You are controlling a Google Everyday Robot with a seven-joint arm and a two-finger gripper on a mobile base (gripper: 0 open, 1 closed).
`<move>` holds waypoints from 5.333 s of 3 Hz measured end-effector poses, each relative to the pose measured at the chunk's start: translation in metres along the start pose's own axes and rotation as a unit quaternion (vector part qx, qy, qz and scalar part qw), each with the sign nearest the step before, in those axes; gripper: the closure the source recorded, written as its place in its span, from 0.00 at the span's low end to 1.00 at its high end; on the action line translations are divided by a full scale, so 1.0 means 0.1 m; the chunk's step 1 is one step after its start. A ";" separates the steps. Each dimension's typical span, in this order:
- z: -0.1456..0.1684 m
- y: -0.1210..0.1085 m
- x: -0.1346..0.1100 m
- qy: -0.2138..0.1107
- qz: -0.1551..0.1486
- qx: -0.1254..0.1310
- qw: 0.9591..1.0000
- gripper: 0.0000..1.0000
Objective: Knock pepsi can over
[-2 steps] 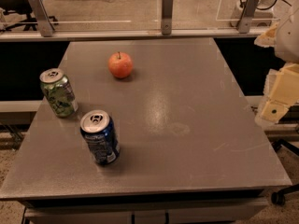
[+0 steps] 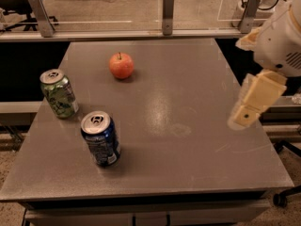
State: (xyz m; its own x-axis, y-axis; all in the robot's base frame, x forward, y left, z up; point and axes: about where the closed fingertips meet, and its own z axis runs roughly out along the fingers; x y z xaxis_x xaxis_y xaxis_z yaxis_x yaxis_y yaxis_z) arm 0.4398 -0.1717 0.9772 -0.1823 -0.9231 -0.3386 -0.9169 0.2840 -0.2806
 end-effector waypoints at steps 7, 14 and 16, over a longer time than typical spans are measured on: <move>1.23 0.99 -1.69 -0.438 -0.051 -0.202 0.875 0.00; 1.76 1.26 -2.00 -0.510 -0.038 -0.202 0.835 0.42; 1.75 1.29 -2.03 -0.510 -0.041 -0.204 0.835 0.88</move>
Offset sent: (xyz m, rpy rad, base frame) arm 0.0194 0.0833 -0.0047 0.1937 -0.0460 0.1166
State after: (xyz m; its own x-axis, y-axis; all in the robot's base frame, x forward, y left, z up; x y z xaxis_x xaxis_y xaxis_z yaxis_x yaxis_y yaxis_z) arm 0.4209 0.0979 0.8525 0.0942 -0.1756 -0.9799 -0.9939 -0.0731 -0.0825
